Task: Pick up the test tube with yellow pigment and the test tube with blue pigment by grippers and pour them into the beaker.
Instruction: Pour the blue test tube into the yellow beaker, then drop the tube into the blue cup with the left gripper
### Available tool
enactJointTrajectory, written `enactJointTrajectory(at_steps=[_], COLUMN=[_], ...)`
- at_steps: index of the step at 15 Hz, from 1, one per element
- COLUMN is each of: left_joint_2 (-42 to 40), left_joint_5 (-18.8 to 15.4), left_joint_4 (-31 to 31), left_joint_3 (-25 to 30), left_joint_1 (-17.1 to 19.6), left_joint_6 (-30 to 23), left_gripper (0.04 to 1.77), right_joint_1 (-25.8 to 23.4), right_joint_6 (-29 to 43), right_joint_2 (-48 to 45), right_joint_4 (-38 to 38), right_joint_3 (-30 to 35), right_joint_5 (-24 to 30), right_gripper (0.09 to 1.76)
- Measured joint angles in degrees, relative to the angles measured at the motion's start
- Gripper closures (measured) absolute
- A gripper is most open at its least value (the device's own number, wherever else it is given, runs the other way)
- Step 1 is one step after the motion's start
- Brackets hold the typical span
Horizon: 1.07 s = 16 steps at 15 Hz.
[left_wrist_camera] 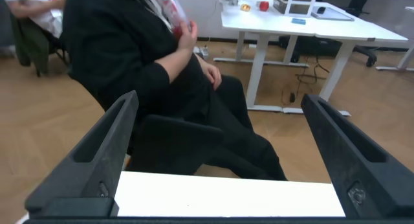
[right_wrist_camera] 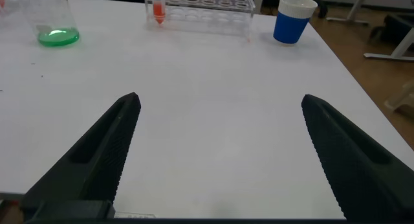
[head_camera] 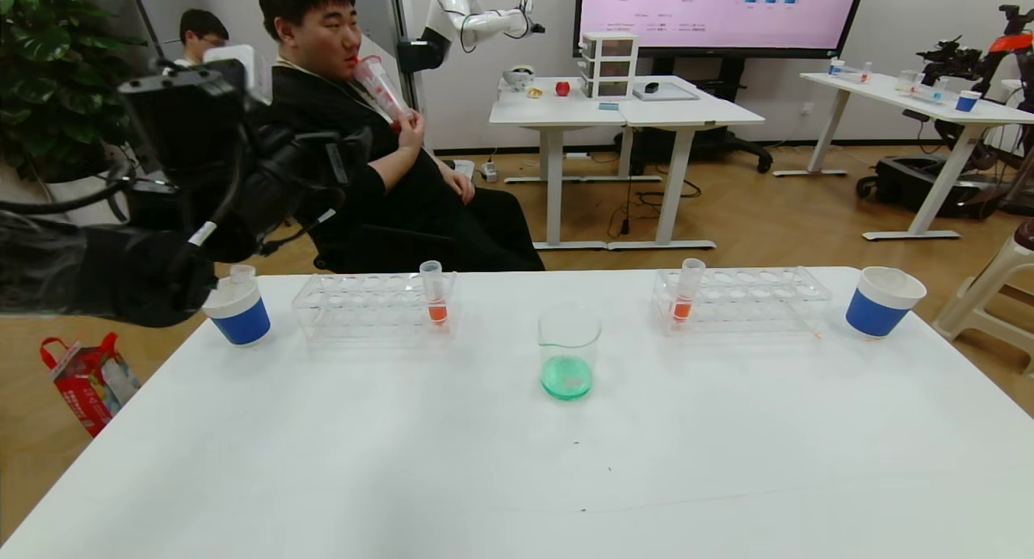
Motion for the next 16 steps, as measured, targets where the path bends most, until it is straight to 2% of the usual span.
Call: enactJointTrajectory(at_steps=[2,5,7,9,11,13,16], left_joint_2=[-6.79,-18.4,-26.16,-33.52,-40.64,-48.13,-61.06], left_joint_5=[0.09,0.16,-0.02,-0.34,-1.29,-4.46,-11.8], left_joint_4=[1.4,8.46,13.02,15.3,16.21,18.58,26.21], left_joint_3=[3.24,8.59,12.29,16.13,19.35,22.19,26.04], left_joint_1=[-0.02,1.74,5.77,11.95,15.12,15.95,16.12], left_joint_6=[3.58,6.72,7.3,7.57,7.57,7.55,6.97], left_gripper=[0.06,0.06,0.06,0.06,0.06,0.06,0.06], right_joint_1=[0.0,0.0,0.0,0.0,0.0,0.0,0.0], right_joint_6=[0.0,0.0,0.0,0.0,0.0,0.0,0.0], right_joint_2=[0.0,0.0,0.0,0.0,0.0,0.0,0.0], right_joint_4=[0.02,0.02,0.02,0.02,0.0,0.02,0.0], right_joint_3=[0.0,0.0,0.0,0.0,0.0,0.0,0.0], right_joint_5=[0.0,0.0,0.0,0.0,0.0,0.0,0.0], right_gripper=[0.11,0.11,0.11,0.11,0.11,0.11,0.11])
